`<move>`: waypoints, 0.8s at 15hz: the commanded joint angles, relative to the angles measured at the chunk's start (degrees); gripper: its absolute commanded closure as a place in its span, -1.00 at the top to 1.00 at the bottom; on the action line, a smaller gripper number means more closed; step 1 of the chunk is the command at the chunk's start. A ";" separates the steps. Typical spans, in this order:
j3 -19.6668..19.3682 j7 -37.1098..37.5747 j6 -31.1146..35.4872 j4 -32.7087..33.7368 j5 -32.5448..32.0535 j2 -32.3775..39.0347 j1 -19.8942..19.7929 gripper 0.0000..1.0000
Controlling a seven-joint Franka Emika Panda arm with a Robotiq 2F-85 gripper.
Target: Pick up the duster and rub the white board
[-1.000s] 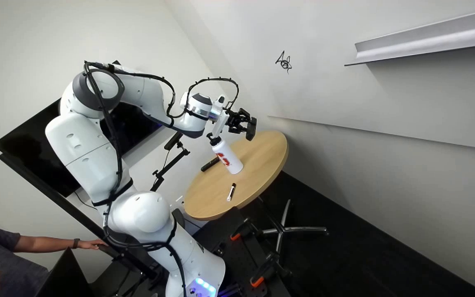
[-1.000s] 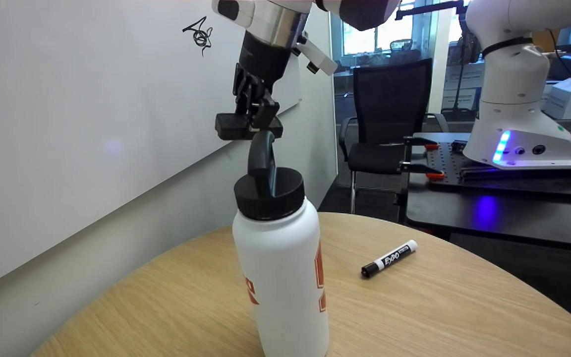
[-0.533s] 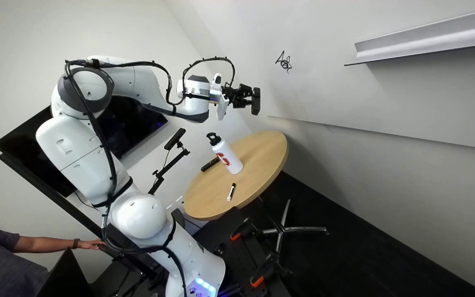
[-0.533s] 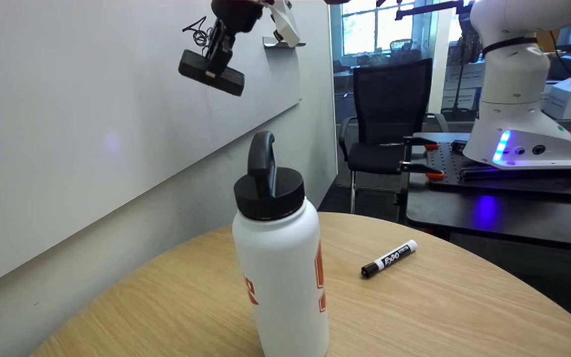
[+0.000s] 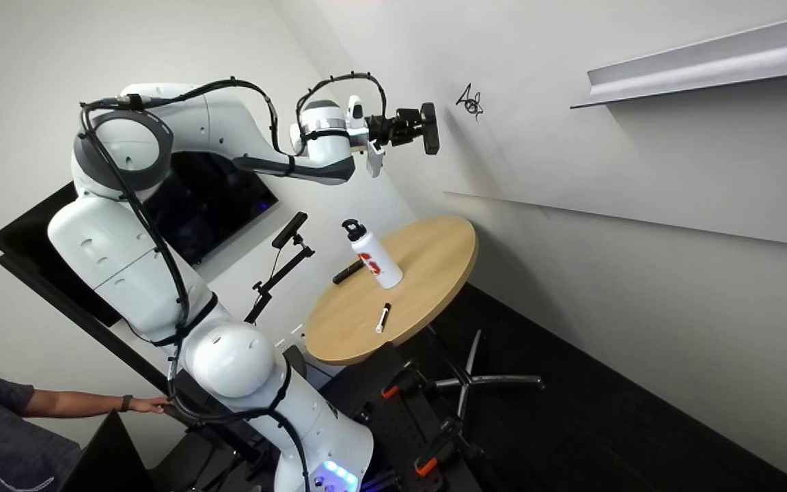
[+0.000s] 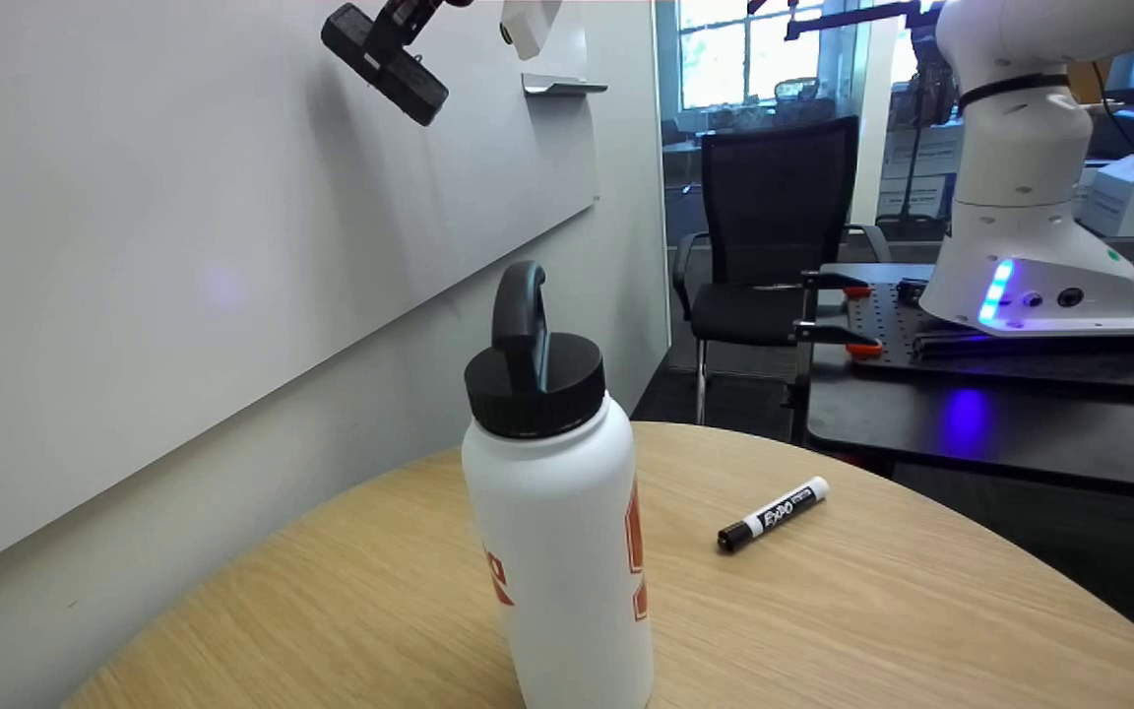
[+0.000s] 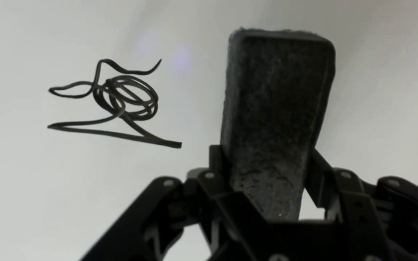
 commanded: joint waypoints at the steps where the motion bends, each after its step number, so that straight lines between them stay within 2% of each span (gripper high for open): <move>1: 4.27 -0.21 -0.15 0.07 0.12 -0.01 -4.17 -0.40; 2: 4.45 1.18 1.55 0.23 -0.88 0.02 -4.92 -0.40; 3: 1.56 3.74 3.10 0.28 -2.93 -0.10 -2.73 -0.40; 4: 1.66 5.78 4.35 0.32 -4.64 -0.27 -3.48 -0.40; 7: 0.26 18.70 7.08 0.88 -14.84 -0.61 -4.17 -0.40; 10: -0.52 30.92 5.70 1.81 -23.30 0.29 -4.33 -0.40; 11: -0.27 25.80 5.25 0.96 -19.70 0.10 -3.82 0.10; 12: -0.50 28.15 5.25 0.97 -21.21 0.14 -3.90 0.10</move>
